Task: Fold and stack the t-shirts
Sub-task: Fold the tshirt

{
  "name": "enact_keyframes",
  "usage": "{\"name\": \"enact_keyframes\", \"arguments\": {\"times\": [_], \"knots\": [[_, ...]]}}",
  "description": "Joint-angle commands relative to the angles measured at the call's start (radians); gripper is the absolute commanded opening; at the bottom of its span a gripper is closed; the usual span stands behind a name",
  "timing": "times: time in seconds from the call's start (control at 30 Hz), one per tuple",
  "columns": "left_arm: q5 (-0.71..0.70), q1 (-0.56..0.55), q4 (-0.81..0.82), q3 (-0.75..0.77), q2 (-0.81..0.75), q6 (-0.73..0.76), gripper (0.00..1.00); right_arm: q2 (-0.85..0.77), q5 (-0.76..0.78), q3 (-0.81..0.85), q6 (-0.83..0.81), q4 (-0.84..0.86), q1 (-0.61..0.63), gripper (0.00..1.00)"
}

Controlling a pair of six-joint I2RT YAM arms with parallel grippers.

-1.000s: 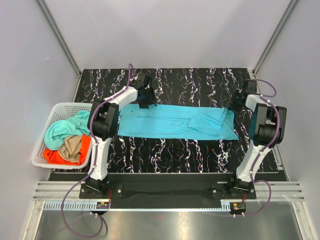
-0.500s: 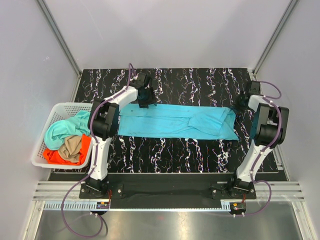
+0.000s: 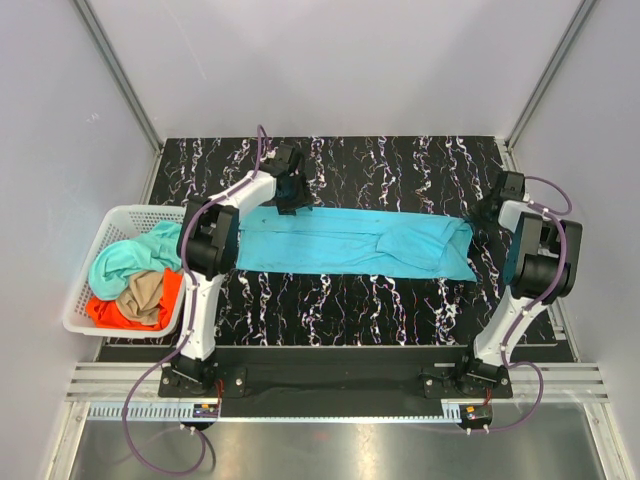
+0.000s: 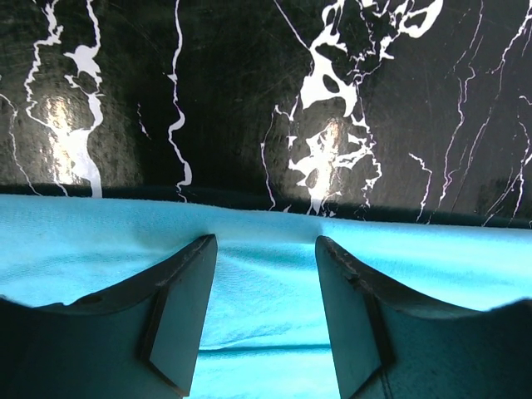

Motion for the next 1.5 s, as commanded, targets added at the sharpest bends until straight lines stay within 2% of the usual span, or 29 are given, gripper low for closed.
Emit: {"name": "enact_keyframes", "arguments": {"times": [0.0,0.13,0.23,0.27,0.3,0.4,0.47,0.57,0.63,0.77,0.9,1.13,1.47], "knots": [[-0.110,0.030,-0.083,-0.002,0.069,0.018,0.59,-0.051,0.043,-0.013,0.061,0.106,-0.024,0.00],[-0.077,0.041,-0.078,0.008,0.072,0.012,0.59,-0.045,-0.004,-0.005,0.066,0.138,-0.024,0.00],[0.033,0.042,-0.031,0.002,0.046,0.039,0.61,-0.012,-0.072,0.061,0.018,0.097,-0.024,0.06],[0.105,0.038,0.001,-0.001,0.020,0.052,0.63,-0.010,-0.080,0.093,0.006,0.052,-0.024,0.11],[0.129,0.035,0.004,0.003,0.010,0.062,0.64,-0.015,-0.080,0.102,-0.003,0.031,-0.024,0.15],[0.164,0.015,-0.014,0.038,-0.047,0.102,0.67,-0.065,-0.052,0.125,-0.034,-0.058,-0.024,0.35],[0.167,-0.002,-0.025,0.046,-0.082,0.121,0.67,-0.091,-0.016,0.142,-0.045,-0.155,-0.024,0.38],[0.179,-0.046,-0.011,0.012,-0.164,0.142,0.67,-0.159,-0.008,0.164,-0.053,-0.271,-0.023,0.38],[0.182,-0.077,-0.009,-0.012,-0.205,0.150,0.67,-0.225,-0.064,0.115,-0.049,-0.285,-0.018,0.38],[0.297,-0.180,0.099,-0.101,-0.259,0.126,0.64,-0.330,-0.098,-0.040,-0.039,-0.308,0.049,0.36],[0.365,-0.261,0.179,-0.150,-0.244,0.081,0.61,-0.424,-0.115,-0.187,0.021,-0.277,0.126,0.34],[0.393,-0.341,0.222,-0.149,-0.181,0.041,0.58,-0.444,-0.059,-0.280,0.081,-0.256,0.194,0.32],[0.397,-0.355,0.238,-0.121,-0.084,0.004,0.61,-0.430,-0.043,-0.326,0.092,-0.231,0.200,0.32]]}}
